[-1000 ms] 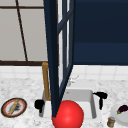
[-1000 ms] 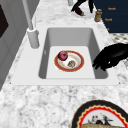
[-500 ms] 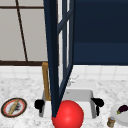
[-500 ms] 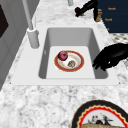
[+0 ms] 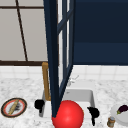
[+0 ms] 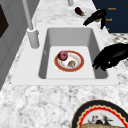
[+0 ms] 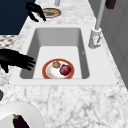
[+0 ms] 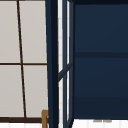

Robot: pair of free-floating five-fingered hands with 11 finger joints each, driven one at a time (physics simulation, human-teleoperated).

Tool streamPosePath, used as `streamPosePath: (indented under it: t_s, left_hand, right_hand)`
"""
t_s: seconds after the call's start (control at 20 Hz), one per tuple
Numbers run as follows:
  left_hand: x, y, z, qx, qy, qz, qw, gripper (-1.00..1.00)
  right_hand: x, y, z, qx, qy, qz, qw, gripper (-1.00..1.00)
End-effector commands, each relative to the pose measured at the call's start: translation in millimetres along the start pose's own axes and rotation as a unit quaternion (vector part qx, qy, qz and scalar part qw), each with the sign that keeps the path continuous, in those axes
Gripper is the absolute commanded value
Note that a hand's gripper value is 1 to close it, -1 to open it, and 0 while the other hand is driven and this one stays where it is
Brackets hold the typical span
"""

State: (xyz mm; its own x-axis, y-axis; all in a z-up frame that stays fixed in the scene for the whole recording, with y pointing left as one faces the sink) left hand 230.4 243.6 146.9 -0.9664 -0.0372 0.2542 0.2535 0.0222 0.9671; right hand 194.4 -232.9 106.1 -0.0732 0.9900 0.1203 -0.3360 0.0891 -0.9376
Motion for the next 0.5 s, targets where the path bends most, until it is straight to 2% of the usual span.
streamPosePath:
  t_s: [0.0, 0.05, 0.15, 0.2, 0.25, 0.3, 0.35, 0.45]
  left_hand:
    - [0, 0, 0, 0.000, 0.000, 0.000, 1.0000, 0.00]
    - [0, 0, 0, 0.000, 0.000, 0.000, 1.0000, 0.00]
    - [0, 0, 0, 0.000, 0.000, 0.000, 1.0000, 0.00]
    - [0, 0, 0, 0.000, 0.000, 0.000, 1.0000, 0.00]
    - [0, 0, 0, 0.000, 0.000, 0.000, 1.0000, 0.00]
    - [0, 0, 0, 0.000, 0.000, 0.000, 1.0000, -1.00]
    - [0, 0, 0, 0.006, 0.004, 0.002, 1.0000, -1.00]
    - [-1, 0, -8, 0.003, 0.002, 0.006, 1.0000, -1.00]
  right_hand:
    - [-1, 26, 16, -0.024, 0.016, -0.014, 0.9995, -1.00]
    - [1, 22, 20, -0.038, 0.014, -0.008, 0.9991, -1.00]
    - [0, 8, 20, -0.042, 0.001, -0.001, 0.9991, -1.00]
    - [6, 3, 11, -0.042, -0.005, 0.013, 0.9990, -1.00]
    - [2, 3, 13, -0.046, 0.002, 0.012, 0.9989, -1.00]
    - [2, 3, 13, -0.046, 0.001, 0.012, 0.9989, 0.00]
    - [2, 2, 13, -0.048, 0.000, 0.018, 0.9987, 0.00]
    - [3, 2, 13, -0.051, 0.000, 0.016, 0.9986, 0.00]
